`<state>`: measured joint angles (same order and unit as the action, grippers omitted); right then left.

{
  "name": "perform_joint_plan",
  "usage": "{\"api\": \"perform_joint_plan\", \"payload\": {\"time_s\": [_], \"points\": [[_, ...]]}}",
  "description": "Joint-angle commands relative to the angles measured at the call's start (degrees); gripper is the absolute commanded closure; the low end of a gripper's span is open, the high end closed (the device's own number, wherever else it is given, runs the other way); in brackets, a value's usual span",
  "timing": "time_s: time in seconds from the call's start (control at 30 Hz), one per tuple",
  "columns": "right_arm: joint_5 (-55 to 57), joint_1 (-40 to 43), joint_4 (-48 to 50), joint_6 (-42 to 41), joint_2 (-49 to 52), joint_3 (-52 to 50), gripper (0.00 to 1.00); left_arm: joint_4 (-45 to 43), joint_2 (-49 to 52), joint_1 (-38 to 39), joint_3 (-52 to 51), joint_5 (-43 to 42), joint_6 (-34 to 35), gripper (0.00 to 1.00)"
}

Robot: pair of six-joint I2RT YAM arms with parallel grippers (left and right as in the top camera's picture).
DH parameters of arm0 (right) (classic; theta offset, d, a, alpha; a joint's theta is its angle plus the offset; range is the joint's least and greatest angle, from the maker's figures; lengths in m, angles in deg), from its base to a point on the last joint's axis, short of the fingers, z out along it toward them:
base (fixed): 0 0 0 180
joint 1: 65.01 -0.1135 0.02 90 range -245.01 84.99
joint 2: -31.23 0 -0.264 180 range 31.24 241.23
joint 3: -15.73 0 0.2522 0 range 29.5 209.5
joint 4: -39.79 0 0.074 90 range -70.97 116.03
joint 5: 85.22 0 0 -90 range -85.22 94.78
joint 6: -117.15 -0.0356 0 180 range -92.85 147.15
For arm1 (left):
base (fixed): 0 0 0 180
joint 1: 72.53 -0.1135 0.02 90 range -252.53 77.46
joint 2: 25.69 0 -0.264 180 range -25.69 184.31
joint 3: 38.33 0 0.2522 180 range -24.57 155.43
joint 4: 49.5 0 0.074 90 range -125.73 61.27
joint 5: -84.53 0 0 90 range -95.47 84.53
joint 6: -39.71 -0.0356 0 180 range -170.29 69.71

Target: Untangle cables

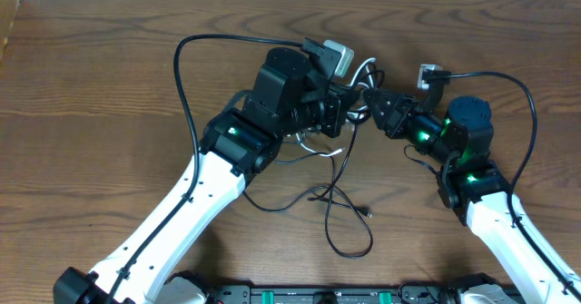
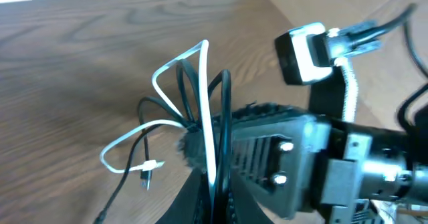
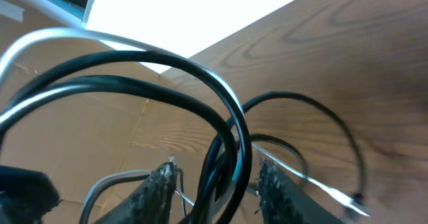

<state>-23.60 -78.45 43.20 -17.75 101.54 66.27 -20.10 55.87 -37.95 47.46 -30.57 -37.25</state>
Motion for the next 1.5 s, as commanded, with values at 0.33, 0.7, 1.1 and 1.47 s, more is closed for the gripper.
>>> {"api": "perform_joint_plan", "payload": {"time_s": [0.33, 0.7, 1.1, 1.47], "points": [[1.0, 0.1, 0.0, -1.8, -0.5, 0.2, 0.99, -2.3, 0.0, 1.8, 0.5, -0.1, -1.0, 0.93], [-5.1, 0.1, 4.4, 1.4, -0.5, 0.2, 0.99, 2.4, 0.0, 1.8, 0.5, 20.5, 5.4, 0.93], [-22.5, 0.1, 20.5, 3.6, -0.5, 0.2, 0.99, 9.1, 0.0, -0.4, 0.5, 31.2, 15.4, 0.92], [-39.4, 0.1, 36.9, 4.8, -0.5, 0.2, 0.99, 11.3, 0.1, -3.7, 0.5, 31.2, 18.4, 0.93]]}}
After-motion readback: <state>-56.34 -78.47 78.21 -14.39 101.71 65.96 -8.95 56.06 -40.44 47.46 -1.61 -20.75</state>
